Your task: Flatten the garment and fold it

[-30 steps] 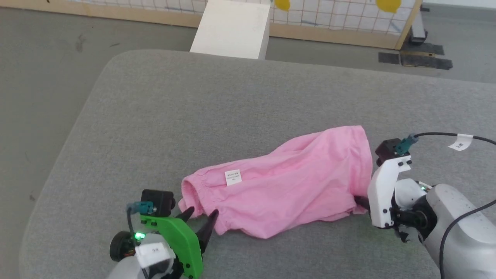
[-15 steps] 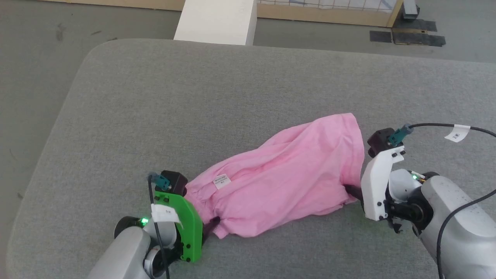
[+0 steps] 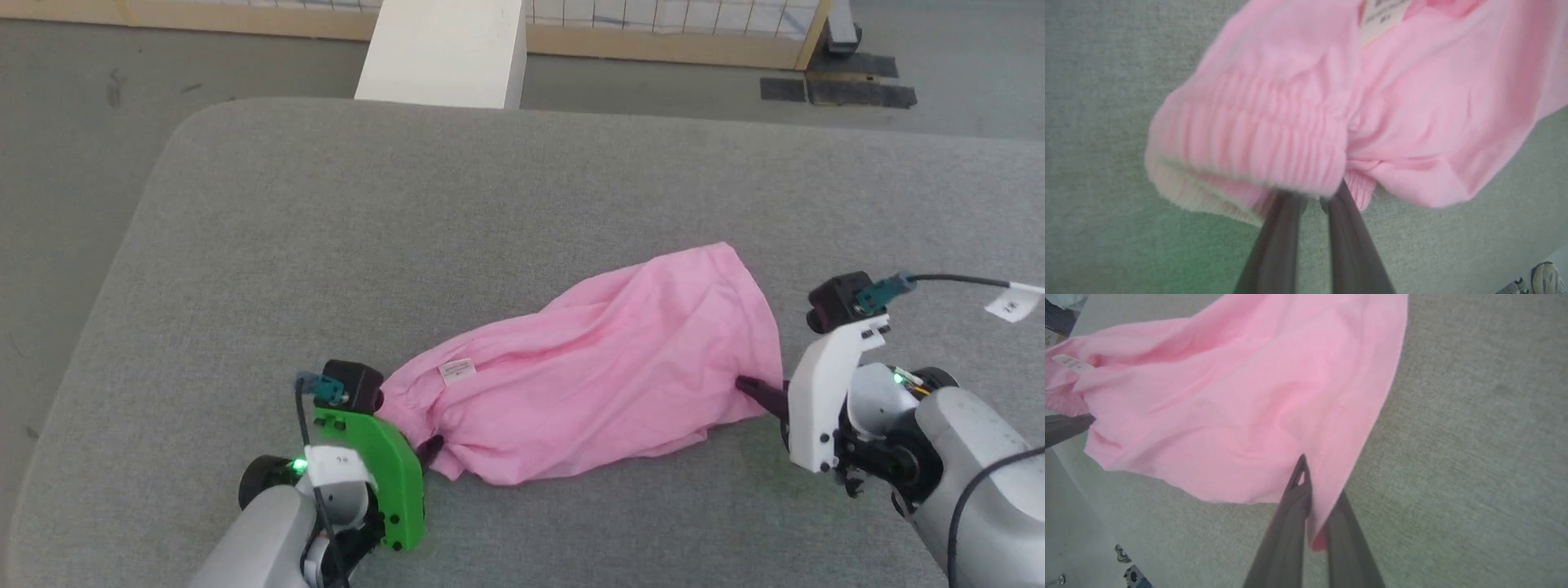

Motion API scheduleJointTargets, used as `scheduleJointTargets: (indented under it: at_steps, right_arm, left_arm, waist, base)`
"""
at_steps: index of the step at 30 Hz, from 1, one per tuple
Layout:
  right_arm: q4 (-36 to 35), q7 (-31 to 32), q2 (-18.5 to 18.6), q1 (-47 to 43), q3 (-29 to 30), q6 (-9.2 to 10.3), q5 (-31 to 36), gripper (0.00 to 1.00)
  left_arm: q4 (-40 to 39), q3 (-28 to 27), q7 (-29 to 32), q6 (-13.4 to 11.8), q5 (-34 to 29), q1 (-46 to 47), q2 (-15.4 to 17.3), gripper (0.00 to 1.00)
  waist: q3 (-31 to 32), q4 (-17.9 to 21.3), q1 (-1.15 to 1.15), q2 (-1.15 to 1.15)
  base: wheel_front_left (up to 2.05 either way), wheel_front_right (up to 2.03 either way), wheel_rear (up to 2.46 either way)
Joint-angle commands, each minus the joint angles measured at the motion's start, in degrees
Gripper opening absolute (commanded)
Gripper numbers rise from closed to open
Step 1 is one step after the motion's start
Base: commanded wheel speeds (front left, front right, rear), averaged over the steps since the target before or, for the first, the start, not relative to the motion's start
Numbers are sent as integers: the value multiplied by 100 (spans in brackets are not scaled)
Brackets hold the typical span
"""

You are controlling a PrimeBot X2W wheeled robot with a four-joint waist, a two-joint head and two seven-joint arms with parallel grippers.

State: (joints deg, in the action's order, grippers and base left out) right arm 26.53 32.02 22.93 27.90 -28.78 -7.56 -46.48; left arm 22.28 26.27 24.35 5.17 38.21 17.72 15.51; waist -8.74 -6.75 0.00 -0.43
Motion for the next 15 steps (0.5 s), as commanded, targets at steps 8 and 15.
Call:
scheduleJointTargets:
  at_steps: [8,15]
  right_arm:
    - [-613,-324,161,-938,497,8,7,0]
    - [-1384,-285,136,-1993,1119,8,230,0]
  left_arm:
    - [-1250,-123,49,-366,-21,-903,490,0]
    - [-2044,-189,287,-611,88,-1529,766,0]
  waist:
    - [515,41,0,43]
    - [691,265,0,43]
  base:
    - [0,0,0]
    - [0,0,0]
